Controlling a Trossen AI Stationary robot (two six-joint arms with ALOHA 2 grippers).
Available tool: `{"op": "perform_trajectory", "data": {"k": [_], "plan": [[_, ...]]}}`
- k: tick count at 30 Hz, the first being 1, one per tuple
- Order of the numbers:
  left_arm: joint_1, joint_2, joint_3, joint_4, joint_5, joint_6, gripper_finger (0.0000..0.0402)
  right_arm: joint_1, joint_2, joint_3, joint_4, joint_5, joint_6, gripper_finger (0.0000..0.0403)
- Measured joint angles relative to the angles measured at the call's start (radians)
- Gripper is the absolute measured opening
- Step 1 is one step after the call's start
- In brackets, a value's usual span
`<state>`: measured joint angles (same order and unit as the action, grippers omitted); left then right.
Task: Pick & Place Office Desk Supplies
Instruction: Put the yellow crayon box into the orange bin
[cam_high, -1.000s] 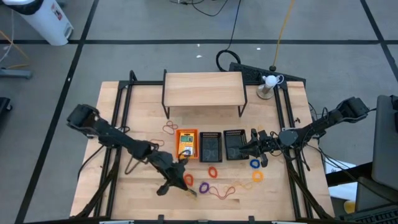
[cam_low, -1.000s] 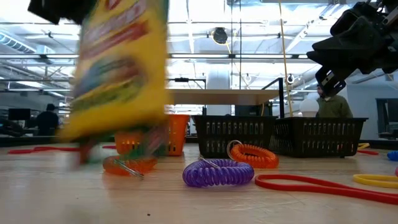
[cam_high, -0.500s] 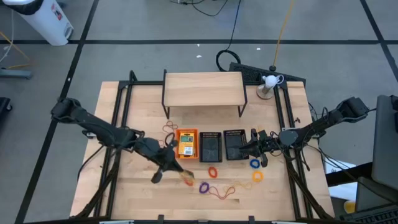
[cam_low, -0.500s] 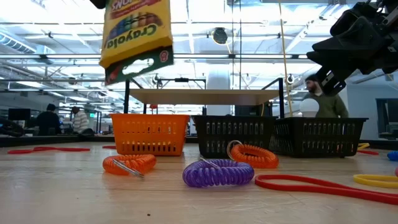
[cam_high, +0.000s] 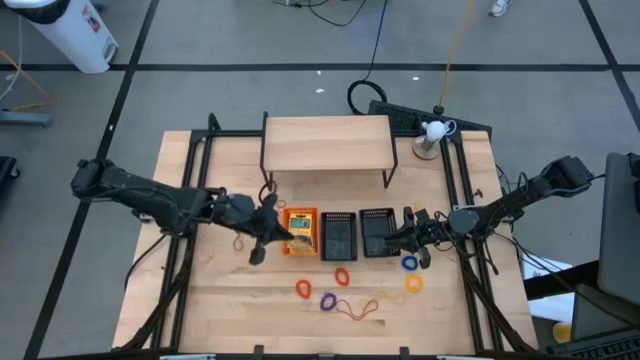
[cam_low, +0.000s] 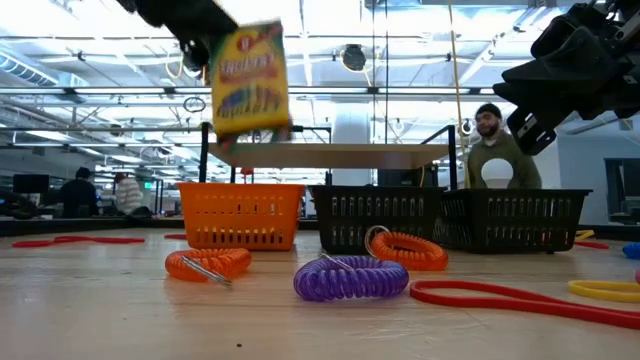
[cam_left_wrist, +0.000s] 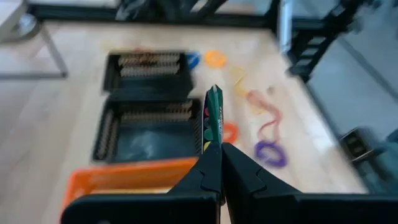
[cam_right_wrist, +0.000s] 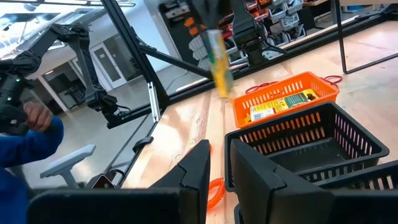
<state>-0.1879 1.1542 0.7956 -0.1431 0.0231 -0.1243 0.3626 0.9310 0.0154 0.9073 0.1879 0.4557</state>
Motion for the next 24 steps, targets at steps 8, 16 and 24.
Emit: {"op": "perform_trajectory", "data": {"k": [8,16,24], "plan": [[0.085,0.007,0.000,-0.079,0.001,0.023,0.0000,0.000,0.000,0.000,0.000,0.000,-0.004,0.0059],[0.100,0.016,0.000,-0.100,0.029,0.014,0.0000,0.000,0.000,0.000,-0.001,0.000,-0.004,0.0059],[0.081,0.083,-0.002,-0.099,0.032,-0.008,0.0000,0.000,0.000,0.000,-0.003,0.000,-0.004,0.0059]]}}
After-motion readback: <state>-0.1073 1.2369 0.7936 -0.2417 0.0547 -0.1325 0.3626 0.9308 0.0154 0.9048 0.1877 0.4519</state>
